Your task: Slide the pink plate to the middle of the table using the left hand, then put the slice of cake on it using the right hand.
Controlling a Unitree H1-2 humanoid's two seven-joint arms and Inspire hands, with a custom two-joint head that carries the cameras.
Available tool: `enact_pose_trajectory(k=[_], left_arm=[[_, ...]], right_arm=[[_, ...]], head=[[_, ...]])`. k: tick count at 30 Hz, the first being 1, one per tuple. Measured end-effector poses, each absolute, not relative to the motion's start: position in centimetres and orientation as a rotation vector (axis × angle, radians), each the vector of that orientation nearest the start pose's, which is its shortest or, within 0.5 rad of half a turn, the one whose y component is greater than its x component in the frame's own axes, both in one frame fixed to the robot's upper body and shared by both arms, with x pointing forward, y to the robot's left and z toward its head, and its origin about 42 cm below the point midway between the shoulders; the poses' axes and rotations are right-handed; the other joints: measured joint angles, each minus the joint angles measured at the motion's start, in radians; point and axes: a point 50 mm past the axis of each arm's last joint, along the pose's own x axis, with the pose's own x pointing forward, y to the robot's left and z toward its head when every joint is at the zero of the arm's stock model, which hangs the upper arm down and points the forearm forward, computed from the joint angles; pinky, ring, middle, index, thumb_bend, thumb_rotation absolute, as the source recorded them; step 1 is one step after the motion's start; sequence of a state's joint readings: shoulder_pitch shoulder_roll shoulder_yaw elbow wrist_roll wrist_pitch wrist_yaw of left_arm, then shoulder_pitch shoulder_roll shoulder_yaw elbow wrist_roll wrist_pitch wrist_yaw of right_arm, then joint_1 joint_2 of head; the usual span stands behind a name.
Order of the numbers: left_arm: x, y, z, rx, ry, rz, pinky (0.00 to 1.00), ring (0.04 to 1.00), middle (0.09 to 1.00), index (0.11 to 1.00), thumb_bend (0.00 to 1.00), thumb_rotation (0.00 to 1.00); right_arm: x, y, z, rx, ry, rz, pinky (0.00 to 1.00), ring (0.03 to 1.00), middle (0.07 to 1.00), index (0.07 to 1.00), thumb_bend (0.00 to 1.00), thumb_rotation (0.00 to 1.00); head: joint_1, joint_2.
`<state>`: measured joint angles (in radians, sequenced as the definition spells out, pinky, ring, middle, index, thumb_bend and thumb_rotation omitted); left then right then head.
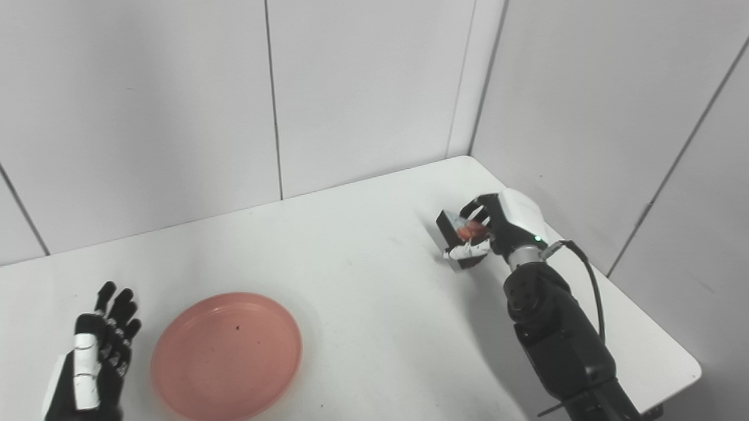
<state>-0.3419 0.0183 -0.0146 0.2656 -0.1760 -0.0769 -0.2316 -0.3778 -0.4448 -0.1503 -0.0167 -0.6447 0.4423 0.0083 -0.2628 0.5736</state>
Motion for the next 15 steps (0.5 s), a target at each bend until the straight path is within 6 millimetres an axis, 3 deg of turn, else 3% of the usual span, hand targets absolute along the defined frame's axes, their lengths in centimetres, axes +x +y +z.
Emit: enact_pose_trajectory(k=[1,5,7,8,15], left_arm=[[38.5,17.0,13.9,-0.128,-0.142,-0.332,1.0,1.0,0.991,0.994,0.72,1.0],[37.8,15.6,13.8,-0.132,-0.136,-0.335,1.0,1.0,1.0,1.0,0.75,1.0],[37.9,15.0,13.7,-0.124,-0.133,-0.34,1.0,1.0,1.0,1.0,0.75,1.0],[38.0,14.7,13.6,-0.125,-0.128,-0.34,1.0,1.0,1.0,1.0,0.76,1.0],[38.6,12.7,13.7,-0.127,-0.132,-0.327,1.0,1.0,1.0,1.0,0.74,1.0]], right_arm=[[37.8,-38.0,26.5,-0.938,-0.021,-0.477,0.23,0.344,0.46,0.545,0.5,0.0],[37.1,-36.4,28.4,-0.874,-0.122,-0.446,0.27,0.362,0.478,0.542,0.5,0.0],[37.1,-35.1,28.5,-0.829,-0.159,-0.379,0.28,0.363,0.484,0.541,0.5,0.0],[37.2,-34.3,28.4,-0.814,-0.174,-0.328,0.27,0.357,0.473,0.543,0.5,0.0],[37.1,-31.1,28.2,-0.793,-0.238,-0.16,0.23,0.339,0.464,0.542,0.5,0.0]], head=[[0.063,0.006],[0.189,0.014],[0.189,0.014],[0.239,0.02],[0.284,0.028]])
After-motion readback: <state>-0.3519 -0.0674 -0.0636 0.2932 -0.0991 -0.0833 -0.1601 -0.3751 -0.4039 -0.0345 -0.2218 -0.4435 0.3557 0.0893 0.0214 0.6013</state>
